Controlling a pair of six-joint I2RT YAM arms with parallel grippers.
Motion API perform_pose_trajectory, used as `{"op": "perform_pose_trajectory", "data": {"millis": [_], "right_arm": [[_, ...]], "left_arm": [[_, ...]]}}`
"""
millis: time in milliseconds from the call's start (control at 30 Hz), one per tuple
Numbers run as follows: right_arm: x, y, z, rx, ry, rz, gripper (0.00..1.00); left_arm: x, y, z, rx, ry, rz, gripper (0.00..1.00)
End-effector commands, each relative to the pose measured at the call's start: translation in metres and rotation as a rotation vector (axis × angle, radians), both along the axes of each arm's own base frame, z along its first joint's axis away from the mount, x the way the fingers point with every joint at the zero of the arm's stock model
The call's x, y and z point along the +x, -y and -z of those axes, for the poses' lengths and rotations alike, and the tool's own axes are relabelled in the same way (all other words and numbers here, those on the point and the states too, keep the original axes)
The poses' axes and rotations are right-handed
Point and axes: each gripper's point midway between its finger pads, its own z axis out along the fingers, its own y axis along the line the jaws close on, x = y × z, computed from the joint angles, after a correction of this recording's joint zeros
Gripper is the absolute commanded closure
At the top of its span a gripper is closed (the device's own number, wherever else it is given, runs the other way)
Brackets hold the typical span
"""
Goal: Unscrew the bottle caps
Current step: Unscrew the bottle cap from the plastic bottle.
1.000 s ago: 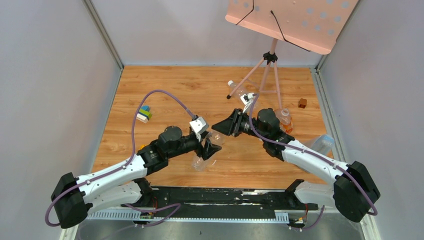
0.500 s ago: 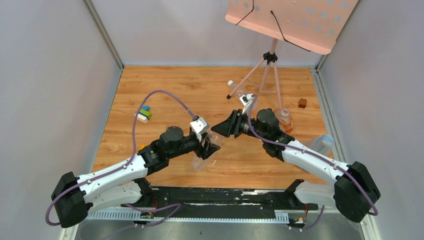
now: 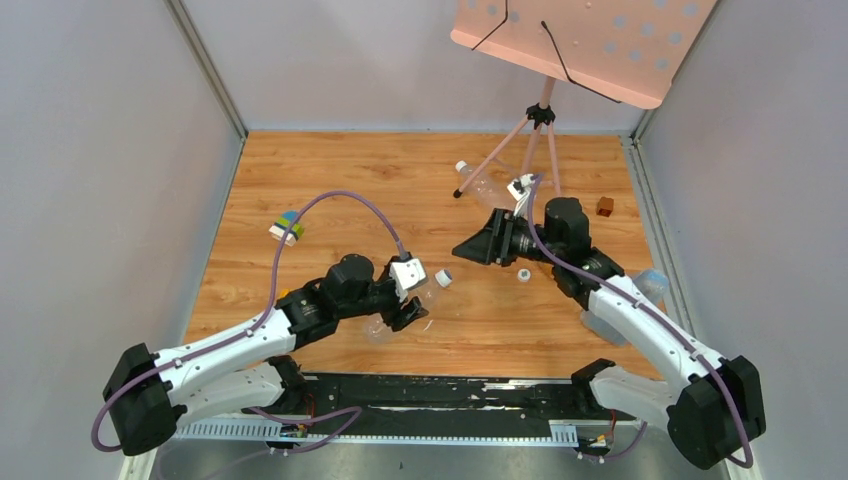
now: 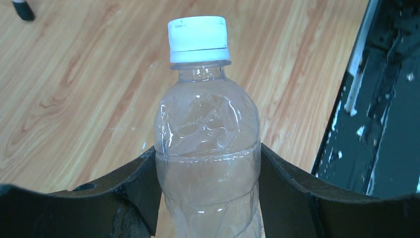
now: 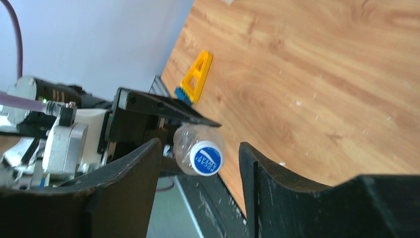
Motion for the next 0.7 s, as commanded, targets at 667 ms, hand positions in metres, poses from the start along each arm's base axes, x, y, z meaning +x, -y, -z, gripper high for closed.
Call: {"op": "perform_pose_trajectory", "data": {"millis": [667], "right_arm": [[-0.051,-0.022,0.034,-0.044,-0.203,-0.411,0.56]], "left_arm": [[-0.021,0.006,-0.011,0.068,0.071,0.229,0.88]]}}
